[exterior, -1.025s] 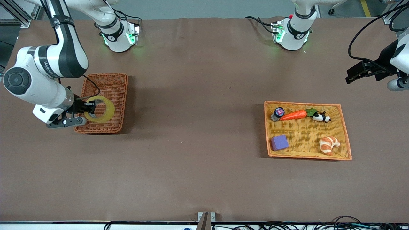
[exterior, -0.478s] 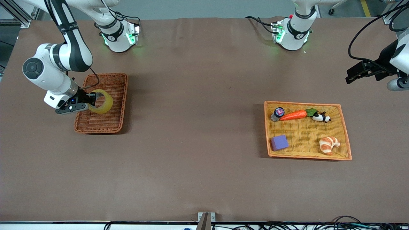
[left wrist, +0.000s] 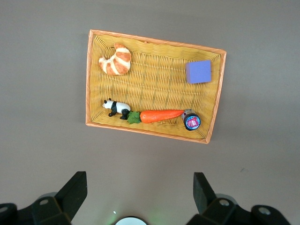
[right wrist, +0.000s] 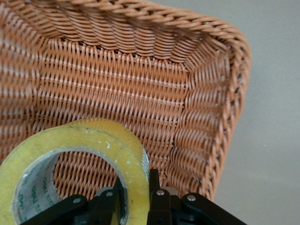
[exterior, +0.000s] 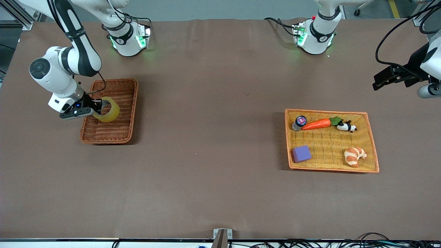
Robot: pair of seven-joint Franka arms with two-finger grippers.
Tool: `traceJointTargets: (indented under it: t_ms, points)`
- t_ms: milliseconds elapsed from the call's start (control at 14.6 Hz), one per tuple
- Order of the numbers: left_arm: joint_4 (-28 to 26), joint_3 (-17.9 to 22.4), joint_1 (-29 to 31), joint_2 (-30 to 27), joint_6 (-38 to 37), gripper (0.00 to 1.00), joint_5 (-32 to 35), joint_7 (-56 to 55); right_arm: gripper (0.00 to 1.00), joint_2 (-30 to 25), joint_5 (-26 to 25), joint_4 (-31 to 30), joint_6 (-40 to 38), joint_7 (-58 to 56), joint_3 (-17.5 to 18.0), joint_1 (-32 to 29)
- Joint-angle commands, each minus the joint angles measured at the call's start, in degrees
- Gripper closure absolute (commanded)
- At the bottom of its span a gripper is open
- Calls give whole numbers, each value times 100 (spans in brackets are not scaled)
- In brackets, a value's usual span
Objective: Move tape to another basket
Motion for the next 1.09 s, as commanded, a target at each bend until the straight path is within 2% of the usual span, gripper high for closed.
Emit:
traceJointTargets:
  t_ms: [0,68,137,205,342,410,683,888,1025]
  points:
    - [-63,-3,11,-89,-47,0,-18,54,92,236,-31,-193,489,-21,111,-110]
    - [-63,-3,11,-80,-47,0,-18,54,77,236,-31,-184,455,5,111,-110]
    - [-63,-3,11,-80,-47,0,-18,54,44,236,-31,-176,454,14,111,-110]
    - [-63,-3,20,-80,-47,0,-18,54,0,219,-22,-149,437,23,111,-110]
    - [-54,-3,11,-80,-47,0,-18,54,0,114,30,86,70,32,137,-84]
    - [-54,-3,11,-72,-47,0,-18,54,0,0,48,436,-420,110,146,-66]
    - [-54,-3,20,-72,-47,0,-18,54,0,-500,40,1921,-2353,1013,155,83]
    - [-54,-3,20,-72,-47,0,-18,54,0,-520,40,3423,-4189,1718,155,171]
    - [-54,-3,20,-63,-47,0,-18,54,0,-528,40,4259,-5105,1763,155,189]
